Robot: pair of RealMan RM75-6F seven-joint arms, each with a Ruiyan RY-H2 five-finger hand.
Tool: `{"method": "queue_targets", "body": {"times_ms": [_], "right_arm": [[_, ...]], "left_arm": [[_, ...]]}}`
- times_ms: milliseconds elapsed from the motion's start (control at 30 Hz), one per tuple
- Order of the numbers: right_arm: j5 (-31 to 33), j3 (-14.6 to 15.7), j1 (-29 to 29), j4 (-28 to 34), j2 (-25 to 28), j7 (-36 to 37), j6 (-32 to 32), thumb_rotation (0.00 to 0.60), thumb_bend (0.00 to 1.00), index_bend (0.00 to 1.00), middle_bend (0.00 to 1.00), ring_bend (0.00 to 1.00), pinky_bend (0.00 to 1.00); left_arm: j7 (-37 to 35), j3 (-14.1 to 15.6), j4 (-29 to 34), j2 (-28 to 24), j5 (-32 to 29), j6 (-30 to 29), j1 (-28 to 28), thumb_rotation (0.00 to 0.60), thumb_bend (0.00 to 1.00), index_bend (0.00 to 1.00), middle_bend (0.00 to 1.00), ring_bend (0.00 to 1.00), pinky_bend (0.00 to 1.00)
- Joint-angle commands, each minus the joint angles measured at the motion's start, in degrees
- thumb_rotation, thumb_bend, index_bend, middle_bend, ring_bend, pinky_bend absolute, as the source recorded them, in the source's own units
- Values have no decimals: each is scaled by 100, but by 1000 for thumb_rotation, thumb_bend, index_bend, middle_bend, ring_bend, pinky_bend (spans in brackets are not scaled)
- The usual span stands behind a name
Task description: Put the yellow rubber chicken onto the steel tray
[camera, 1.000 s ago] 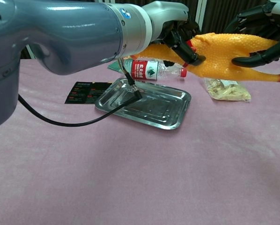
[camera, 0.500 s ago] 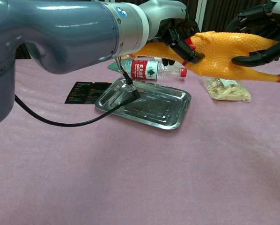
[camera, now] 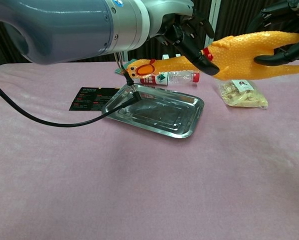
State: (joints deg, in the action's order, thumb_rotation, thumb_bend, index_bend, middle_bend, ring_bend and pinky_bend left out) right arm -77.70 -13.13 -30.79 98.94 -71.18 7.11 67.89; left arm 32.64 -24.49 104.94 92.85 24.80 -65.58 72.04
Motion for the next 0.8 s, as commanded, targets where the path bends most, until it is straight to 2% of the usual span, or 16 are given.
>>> {"method": "queue_targets", "body": {"times_ms": [33, 233, 400, 500, 800], "right_arm": [[31, -20, 6, 74, -18, -60, 21, 600, 408, 1000, 847, 789, 770], [13, -13, 14, 171, 14, -7, -1, 600, 409, 1000, 847, 789, 770], [-5, -3, 29, 197, 33, 69, -9, 600, 407, 1000, 847, 789, 770], [-32, 10, 44, 206, 56, 119, -10, 600, 408, 1000, 847, 789, 770], [-109, 26, 75, 259, 133, 310, -16, 600, 409, 1000, 847, 789, 770]], "left_arm": [[53, 1, -81, 80, 2, -89, 53, 600, 119, 168, 277, 377, 396], [141, -19, -190, 216, -39, -203, 131, 600, 128, 178, 279, 377, 396], [150, -52, -229, 291, -43, -259, 156, 600, 251, 230, 315, 398, 398], [148, -65, -257, 350, -3, -312, 167, 600, 339, 282, 368, 438, 412], [126, -117, -330, 510, 66, -505, 139, 600, 558, 520, 624, 597, 485]]}}
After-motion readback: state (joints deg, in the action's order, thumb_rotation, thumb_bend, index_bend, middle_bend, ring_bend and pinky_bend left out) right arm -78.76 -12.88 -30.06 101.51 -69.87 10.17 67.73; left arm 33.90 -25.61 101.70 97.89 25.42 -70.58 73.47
